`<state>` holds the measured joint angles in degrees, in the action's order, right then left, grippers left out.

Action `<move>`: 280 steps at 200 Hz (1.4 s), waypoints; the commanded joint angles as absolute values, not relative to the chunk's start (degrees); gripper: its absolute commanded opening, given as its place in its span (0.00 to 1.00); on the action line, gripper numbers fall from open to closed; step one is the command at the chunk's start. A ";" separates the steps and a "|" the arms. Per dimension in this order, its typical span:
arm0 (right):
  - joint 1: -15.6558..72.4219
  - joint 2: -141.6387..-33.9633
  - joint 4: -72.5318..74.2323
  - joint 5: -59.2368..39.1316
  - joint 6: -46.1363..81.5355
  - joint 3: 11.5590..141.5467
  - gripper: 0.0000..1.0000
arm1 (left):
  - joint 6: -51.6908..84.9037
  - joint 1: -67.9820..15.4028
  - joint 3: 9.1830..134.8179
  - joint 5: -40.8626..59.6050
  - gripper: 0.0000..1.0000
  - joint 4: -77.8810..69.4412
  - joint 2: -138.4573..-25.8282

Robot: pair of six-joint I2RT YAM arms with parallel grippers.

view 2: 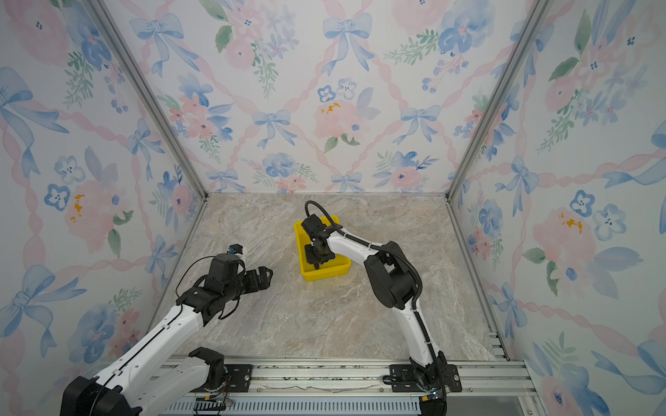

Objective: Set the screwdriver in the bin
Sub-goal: 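Lower the screwdriver into the yellow bin with the right gripper, then open the right gripper to release the screwdriver and raise it away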

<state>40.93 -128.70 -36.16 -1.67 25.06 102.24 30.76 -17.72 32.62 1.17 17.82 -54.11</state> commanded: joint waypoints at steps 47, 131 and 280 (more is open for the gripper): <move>40.96 -129.99 -36.41 0.00 25.55 101.07 0.27 | 31.96 -17.80 31.88 -0.34 0.98 17.14 -52.51; 41.11 -128.67 -35.85 0.26 25.49 101.96 0.37 | 31.35 -17.76 33.20 -0.87 0.98 16.69 -54.31; 42.45 -105.57 -21.86 5.86 20.98 84.05 0.70 | 27.80 -17.63 31.62 -3.97 0.98 16.62 -52.72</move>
